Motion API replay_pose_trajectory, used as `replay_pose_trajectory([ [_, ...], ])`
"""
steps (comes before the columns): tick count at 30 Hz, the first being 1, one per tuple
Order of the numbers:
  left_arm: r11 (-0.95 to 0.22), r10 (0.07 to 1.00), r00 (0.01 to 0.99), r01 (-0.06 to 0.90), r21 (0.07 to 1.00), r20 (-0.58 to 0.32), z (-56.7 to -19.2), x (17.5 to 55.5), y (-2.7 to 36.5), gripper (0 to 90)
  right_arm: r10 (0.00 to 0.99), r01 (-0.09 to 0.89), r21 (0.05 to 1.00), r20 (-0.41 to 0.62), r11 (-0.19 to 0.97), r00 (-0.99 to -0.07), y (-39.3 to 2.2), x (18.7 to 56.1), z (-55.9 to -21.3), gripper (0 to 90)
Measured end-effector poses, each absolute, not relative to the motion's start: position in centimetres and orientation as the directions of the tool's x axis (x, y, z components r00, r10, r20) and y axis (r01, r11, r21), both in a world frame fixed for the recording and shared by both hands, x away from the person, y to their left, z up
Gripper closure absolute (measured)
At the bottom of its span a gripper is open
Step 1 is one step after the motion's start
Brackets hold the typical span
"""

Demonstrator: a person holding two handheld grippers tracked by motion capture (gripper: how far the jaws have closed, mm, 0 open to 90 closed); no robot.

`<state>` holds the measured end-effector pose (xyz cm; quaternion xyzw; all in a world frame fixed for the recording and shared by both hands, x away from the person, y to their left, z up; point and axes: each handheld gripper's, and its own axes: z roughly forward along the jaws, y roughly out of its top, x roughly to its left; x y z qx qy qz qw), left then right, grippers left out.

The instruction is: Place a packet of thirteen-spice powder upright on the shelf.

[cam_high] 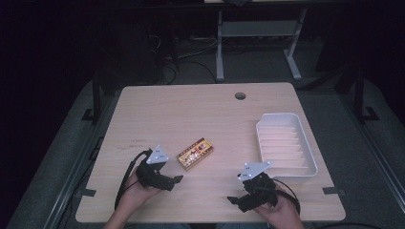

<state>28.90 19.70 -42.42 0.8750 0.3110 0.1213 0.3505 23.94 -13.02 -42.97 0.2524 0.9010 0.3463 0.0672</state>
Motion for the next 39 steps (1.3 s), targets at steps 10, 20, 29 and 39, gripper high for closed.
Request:
replay_pose_trajectory([
  [10,-0.570,0.635,0.772,0.478,0.668,-0.011,-42.3,31.6,18.7,14.0,0.493,0.403,0.655,0.053,0.639,-0.868,-12.9,24.0,-43.0,18.0],
  [20,-0.584,0.637,0.771,0.500,0.640,-0.021,-42.7,34.0,16.9,14.0,0.492,0.399,0.660,0.052,0.636,-0.869,-12.9,23.9,-42.9,18.0],
  [29,-0.630,0.625,0.781,0.505,0.590,-0.002,-43.7,35.1,14.9,14.0,0.485,0.394,0.656,0.050,0.643,-0.873,-12.7,23.9,-42.9,18.0],
  [39,-0.649,0.625,0.781,0.511,0.564,0.012,-44.3,35.6,14.3,18.1,0.477,0.391,0.653,0.052,0.649,-0.877,-12.5,23.8,-43.1,18.0],
])
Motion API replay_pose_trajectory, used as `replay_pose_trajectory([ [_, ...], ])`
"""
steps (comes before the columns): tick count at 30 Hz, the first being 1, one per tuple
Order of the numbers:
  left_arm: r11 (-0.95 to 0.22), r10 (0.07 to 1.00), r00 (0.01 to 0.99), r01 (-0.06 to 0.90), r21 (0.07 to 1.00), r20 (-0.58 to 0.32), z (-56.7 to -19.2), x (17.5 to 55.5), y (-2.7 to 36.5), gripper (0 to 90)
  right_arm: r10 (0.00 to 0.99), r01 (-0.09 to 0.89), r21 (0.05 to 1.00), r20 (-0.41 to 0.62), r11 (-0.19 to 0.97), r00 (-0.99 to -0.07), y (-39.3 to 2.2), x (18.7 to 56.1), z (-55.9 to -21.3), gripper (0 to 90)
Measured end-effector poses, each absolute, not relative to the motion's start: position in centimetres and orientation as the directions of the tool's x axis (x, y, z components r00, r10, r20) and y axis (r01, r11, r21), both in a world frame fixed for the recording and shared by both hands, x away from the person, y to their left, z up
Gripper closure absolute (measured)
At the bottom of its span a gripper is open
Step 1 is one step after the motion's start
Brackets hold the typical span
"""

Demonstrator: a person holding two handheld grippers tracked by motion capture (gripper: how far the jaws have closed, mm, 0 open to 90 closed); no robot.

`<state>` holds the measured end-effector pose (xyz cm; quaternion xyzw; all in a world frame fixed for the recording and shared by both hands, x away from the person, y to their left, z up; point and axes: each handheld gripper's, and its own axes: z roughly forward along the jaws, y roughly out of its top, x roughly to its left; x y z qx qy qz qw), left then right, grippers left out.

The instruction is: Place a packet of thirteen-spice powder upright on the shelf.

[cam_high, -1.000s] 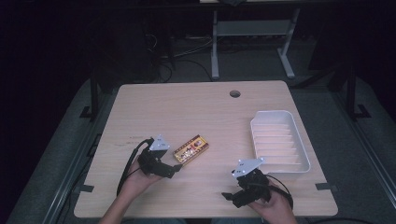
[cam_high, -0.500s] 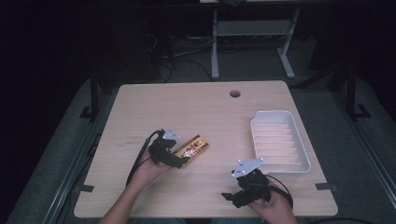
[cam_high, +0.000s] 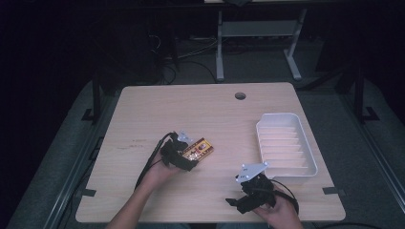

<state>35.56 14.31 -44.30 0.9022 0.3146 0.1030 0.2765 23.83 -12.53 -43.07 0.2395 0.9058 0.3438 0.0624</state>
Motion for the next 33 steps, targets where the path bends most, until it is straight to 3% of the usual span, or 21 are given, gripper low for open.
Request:
replay_pose_trajectory([
  [14,-0.683,0.615,0.788,0.512,0.522,0.032,-45.1,36.0,13.6,30.5,0.475,0.388,0.656,0.050,0.648,-0.878,-12.5,23.8,-43.0,18.5],
  [33,-0.682,0.605,0.795,0.489,0.544,0.045,-43.9,35.1,14.0,32.5,0.486,0.398,0.660,0.056,0.638,-0.872,-12.3,23.8,-42.8,19.4],
])
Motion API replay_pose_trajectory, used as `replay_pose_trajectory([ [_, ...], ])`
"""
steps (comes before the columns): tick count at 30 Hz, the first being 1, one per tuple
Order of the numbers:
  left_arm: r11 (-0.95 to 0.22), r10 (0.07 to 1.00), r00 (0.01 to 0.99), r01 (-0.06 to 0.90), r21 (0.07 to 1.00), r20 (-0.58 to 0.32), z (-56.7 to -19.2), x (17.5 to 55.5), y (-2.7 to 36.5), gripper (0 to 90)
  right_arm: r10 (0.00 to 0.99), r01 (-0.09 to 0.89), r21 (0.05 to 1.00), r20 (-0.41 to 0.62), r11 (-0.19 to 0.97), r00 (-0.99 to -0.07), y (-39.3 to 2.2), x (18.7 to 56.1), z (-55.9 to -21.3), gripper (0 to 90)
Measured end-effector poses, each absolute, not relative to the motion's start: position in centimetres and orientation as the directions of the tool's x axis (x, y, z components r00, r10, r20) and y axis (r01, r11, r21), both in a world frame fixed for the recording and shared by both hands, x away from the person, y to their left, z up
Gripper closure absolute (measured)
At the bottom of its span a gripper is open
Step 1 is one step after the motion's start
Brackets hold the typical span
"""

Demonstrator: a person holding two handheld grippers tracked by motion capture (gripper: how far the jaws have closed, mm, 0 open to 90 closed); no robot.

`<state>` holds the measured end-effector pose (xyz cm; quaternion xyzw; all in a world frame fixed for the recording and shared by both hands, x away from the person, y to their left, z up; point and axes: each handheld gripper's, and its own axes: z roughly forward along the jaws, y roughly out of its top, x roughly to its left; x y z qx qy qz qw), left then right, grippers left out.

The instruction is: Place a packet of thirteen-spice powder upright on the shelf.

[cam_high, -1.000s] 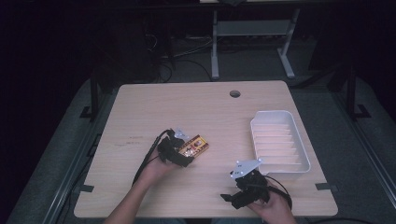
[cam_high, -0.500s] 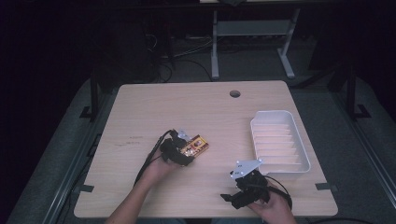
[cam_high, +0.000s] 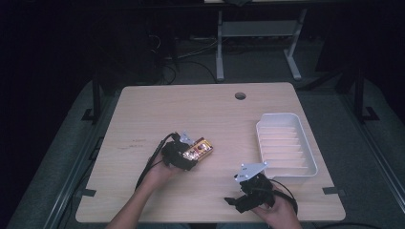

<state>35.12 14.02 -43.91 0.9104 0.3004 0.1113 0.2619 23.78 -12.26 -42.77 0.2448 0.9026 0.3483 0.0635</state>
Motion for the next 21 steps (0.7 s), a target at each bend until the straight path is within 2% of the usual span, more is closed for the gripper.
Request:
replay_pose_trajectory([
  [21,-0.637,0.581,0.811,0.402,0.657,0.067,-40.5,29.7,16.0,32.5,0.491,0.402,0.682,0.071,0.612,-0.868,-12.0,24.3,-41.3,16.8],
])
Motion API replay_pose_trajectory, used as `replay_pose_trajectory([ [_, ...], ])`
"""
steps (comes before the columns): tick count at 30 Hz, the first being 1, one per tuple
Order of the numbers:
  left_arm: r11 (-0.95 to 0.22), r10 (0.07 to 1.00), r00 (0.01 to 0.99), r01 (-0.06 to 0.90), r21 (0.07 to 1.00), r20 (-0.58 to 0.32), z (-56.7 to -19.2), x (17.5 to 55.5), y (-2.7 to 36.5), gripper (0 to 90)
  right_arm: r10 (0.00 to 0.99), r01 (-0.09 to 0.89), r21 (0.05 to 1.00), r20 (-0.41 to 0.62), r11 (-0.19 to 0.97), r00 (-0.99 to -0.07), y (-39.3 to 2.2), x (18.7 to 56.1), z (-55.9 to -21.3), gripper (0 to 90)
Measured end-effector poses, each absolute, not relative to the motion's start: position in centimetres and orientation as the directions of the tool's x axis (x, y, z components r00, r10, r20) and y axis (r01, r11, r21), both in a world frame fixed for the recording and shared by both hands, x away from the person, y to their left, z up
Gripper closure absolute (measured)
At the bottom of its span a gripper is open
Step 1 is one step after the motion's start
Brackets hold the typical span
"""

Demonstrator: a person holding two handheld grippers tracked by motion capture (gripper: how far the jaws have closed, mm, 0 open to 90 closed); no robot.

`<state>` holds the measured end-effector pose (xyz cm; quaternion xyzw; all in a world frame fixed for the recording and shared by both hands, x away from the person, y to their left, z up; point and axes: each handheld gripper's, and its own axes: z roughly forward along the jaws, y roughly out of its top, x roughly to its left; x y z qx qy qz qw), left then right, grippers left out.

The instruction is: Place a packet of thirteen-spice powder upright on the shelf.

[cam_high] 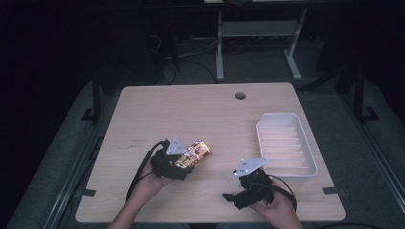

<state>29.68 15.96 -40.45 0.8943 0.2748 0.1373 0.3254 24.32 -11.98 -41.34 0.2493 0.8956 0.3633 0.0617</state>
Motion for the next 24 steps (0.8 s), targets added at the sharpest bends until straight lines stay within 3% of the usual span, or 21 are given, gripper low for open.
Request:
replay_pose_trajectory([
  [24,-0.617,0.553,0.833,0.388,0.685,0.027,-42.5,24.5,17.7,32.4,0.480,0.446,0.680,0.155,0.582,-0.863,-10.2,25.6,-41.0,14.4],
])
